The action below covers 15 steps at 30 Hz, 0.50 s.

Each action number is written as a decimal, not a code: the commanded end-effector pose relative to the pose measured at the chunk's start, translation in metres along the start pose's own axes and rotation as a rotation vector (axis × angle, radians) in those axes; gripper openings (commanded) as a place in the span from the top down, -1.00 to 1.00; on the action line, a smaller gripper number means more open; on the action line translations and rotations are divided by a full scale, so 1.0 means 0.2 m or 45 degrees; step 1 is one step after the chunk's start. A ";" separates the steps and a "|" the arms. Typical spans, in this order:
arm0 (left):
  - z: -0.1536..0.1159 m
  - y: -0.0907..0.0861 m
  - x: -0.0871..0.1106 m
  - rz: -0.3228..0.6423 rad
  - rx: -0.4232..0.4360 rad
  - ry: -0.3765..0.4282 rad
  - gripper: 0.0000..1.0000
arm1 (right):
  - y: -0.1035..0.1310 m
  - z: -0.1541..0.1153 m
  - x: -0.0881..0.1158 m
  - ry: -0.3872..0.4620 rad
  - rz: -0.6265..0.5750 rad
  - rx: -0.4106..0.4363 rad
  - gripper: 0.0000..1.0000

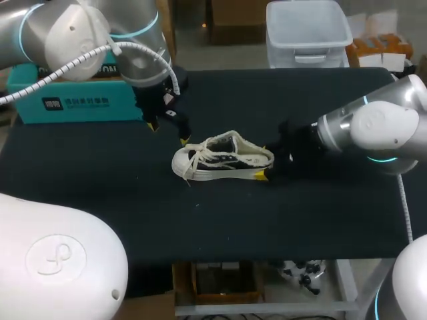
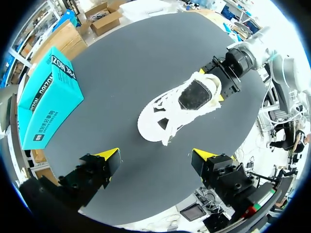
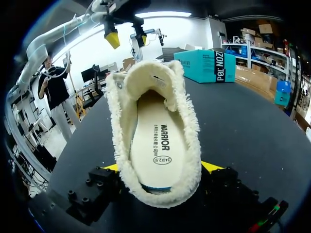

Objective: Open the shoe tongue, take the insole out of the shoe, put the insole back into the shoe, and pack the shoe into the shoebox

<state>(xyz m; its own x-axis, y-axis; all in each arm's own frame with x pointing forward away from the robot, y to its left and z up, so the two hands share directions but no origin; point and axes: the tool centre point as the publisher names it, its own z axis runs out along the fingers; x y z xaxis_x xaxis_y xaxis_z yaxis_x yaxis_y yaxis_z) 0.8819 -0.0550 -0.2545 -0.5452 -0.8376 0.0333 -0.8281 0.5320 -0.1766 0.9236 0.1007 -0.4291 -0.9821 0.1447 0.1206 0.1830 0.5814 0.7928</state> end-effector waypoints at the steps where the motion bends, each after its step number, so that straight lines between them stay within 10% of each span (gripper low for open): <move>1: 0.05 -0.05 0.08 -0.028 -0.010 -0.010 -1.00 | -0.02 0.03 -0.01 0.023 -0.002 -0.011 1.00; 15: 0.13 -0.31 0.44 -0.283 -0.133 -0.204 -0.98 | -0.02 0.03 -0.01 0.023 -0.002 -0.011 1.00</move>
<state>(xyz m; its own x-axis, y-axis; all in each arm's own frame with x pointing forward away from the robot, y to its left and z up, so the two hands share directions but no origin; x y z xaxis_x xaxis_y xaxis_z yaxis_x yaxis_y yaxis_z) 0.8788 -0.1364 -0.2592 -0.3615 -0.9321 0.0245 -0.9248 0.3551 -0.1366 0.9242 0.1008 -0.4293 -0.9828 0.1337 0.1276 0.1818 0.5763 0.7967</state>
